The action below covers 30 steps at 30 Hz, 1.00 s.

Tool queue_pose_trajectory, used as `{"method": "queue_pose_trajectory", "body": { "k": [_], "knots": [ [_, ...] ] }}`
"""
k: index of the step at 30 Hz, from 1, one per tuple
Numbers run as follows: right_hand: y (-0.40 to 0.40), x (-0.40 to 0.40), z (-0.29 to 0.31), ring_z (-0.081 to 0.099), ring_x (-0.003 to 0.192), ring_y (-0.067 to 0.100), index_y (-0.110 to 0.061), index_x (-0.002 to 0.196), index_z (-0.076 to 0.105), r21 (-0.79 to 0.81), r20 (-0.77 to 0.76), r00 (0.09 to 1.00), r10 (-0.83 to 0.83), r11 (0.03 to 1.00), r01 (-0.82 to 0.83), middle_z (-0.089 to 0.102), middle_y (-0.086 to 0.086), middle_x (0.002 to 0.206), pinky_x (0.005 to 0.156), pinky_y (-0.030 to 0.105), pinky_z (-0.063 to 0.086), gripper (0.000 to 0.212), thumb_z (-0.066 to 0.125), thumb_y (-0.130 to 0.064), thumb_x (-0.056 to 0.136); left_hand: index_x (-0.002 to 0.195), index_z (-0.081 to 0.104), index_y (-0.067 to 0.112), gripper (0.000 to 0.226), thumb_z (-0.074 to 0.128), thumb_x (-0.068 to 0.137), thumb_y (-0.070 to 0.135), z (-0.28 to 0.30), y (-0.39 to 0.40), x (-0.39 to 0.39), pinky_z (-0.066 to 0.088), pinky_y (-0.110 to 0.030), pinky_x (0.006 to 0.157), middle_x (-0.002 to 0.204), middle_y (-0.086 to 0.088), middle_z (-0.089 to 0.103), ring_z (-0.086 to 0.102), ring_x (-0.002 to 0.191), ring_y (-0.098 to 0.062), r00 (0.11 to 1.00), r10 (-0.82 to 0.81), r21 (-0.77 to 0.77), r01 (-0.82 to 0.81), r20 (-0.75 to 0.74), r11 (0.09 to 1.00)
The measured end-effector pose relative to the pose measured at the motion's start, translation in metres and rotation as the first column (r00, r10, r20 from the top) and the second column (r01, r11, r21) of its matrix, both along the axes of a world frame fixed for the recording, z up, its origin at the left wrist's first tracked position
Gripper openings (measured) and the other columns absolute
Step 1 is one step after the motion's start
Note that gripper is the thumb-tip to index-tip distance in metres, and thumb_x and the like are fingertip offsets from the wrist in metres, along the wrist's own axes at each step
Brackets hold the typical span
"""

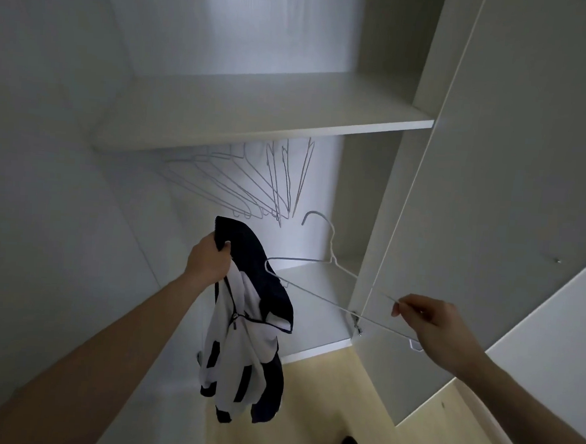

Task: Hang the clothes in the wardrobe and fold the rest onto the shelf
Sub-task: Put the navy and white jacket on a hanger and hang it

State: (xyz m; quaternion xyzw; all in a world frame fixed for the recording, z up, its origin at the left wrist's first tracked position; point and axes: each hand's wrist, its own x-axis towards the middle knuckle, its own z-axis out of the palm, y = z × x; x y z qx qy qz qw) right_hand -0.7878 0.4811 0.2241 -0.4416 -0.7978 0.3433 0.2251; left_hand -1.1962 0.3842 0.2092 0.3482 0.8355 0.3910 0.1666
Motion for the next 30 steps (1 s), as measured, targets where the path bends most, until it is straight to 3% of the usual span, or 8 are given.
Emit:
{"method": "queue_pose_trajectory", "body": {
  "k": [6, 10, 13, 18, 22, 25, 27, 30],
  "knots": [
    [0.0, -0.02, 0.006, 0.039, 0.047, 0.008, -0.03, 0.079, 0.072, 0.047, 0.008, 0.995, 0.098, 0.994, -0.098, 0.054, 0.005, 0.057, 0.055, 0.03, 0.034, 0.029, 0.059, -0.02, 0.102, 0.112, 0.062, 0.011, 0.02, 0.044, 0.108, 0.02, 0.007, -0.003, -0.004, 0.041, -0.028, 0.074, 0.101, -0.004, 0.062, 0.056, 0.087, -0.019, 1.0, -0.002, -0.013, 0.002, -0.004, 1.0],
    [-0.007, -0.043, 0.005, 0.042, 0.042, 0.006, -0.024, 0.079, 0.072, 0.041, -0.014, 0.992, 0.122, 0.992, -0.121, 0.053, -0.006, 0.05, 0.051, 0.018, 0.032, 0.029, 0.057, -0.016, 0.102, 0.102, 0.062, 0.014, 0.018, 0.047, 0.107, 0.023, 0.017, -0.001, 0.007, 0.043, -0.028, 0.072, 0.093, -0.001, 0.065, 0.062, 0.09, -0.022, 0.994, -0.104, 0.065, 0.105, -0.013, 0.992],
    [-0.01, -0.063, -0.008, 0.043, 0.045, 0.007, -0.026, 0.074, 0.067, 0.032, -0.037, 0.994, 0.107, 0.994, -0.106, 0.051, 0.005, 0.053, 0.054, 0.024, 0.036, 0.029, 0.059, -0.017, 0.101, 0.096, 0.063, 0.011, 0.022, 0.048, 0.107, 0.024, 0.038, 0.001, 0.019, 0.046, -0.027, 0.068, 0.088, -0.003, 0.067, 0.063, 0.084, -0.021, 0.984, -0.175, 0.147, 0.177, -0.022, 0.973],
    [-0.015, -0.099, -0.03, 0.039, 0.052, 0.016, -0.006, 0.065, 0.046, -0.142, -0.212, 0.973, -0.093, 0.988, 0.063, 0.037, 0.004, 0.054, 0.06, 0.032, 0.036, 0.057, 0.063, -0.054, 0.09, 0.104, 0.067, 0.011, 0.027, 0.052, 0.106, 0.033, 0.081, 0.003, 0.038, 0.054, -0.04, 0.09, 0.099, -0.006, 0.073, 0.069, 0.095, -0.021, 0.956, -0.292, 0.249, 0.284, -0.003, 0.926],
    [-0.021, -0.119, -0.03, 0.027, 0.054, 0.021, 0.0, 0.063, 0.03, -0.256, -0.386, 0.882, -0.27, 0.95, 0.179, 0.024, 0.01, 0.058, 0.057, 0.035, 0.029, 0.074, 0.069, -0.056, 0.09, 0.118, 0.066, 0.024, 0.028, 0.053, 0.103, 0.044, 0.102, -0.01, 0.053, 0.054, -0.04, 0.096, 0.107, -0.002, 0.073, 0.068, 0.103, -0.019, 0.889, -0.458, 0.066, 0.459, -0.033, 0.886],
    [-0.026, -0.126, -0.023, 0.022, 0.057, 0.022, 0.001, 0.064, 0.026, -0.299, -0.473, 0.821, -0.319, 0.935, 0.192, 0.021, 0.013, 0.062, 0.056, 0.032, 0.026, 0.073, 0.07, -0.05, 0.093, 0.138, 0.052, 0.03, 0.043, 0.065, 0.096, 0.028, 0.109, -0.02, 0.06, 0.055, -0.032, 0.094, 0.119, 0.002, 0.065, 0.065, 0.106, -0.015, 0.774, -0.628, -0.029, 0.628, -0.083, 0.778],
    [-0.026, -0.128, -0.018, 0.021, 0.058, 0.023, 0.001, 0.063, 0.025, -0.302, -0.504, 0.797, -0.333, 0.933, 0.198, 0.02, 0.012, 0.062, 0.053, 0.028, 0.025, 0.072, 0.069, -0.046, 0.094, 0.152, 0.037, 0.039, 0.078, 0.068, 0.085, 0.015, 0.12, -0.023, 0.057, 0.053, -0.024, 0.091, 0.121, 0.011, 0.054, 0.06, 0.107, -0.008, 0.675, -0.71, -0.136, 0.699, -0.198, 0.702],
    [-0.021, -0.128, -0.012, 0.021, 0.058, 0.023, 0.003, 0.061, 0.027, -0.28, -0.554, 0.773, -0.308, 0.944, 0.176, 0.019, 0.013, 0.062, 0.051, 0.024, 0.024, 0.071, 0.068, -0.043, 0.095, 0.15, 0.046, 0.042, 0.077, 0.054, 0.079, 0.012, 0.136, -0.016, 0.039, 0.04, -0.03, 0.1, 0.123, 0.008, 0.044, 0.043, 0.115, -0.015, 0.636, -0.599, -0.222, 0.574, -0.487, 0.789]
  ]
}}
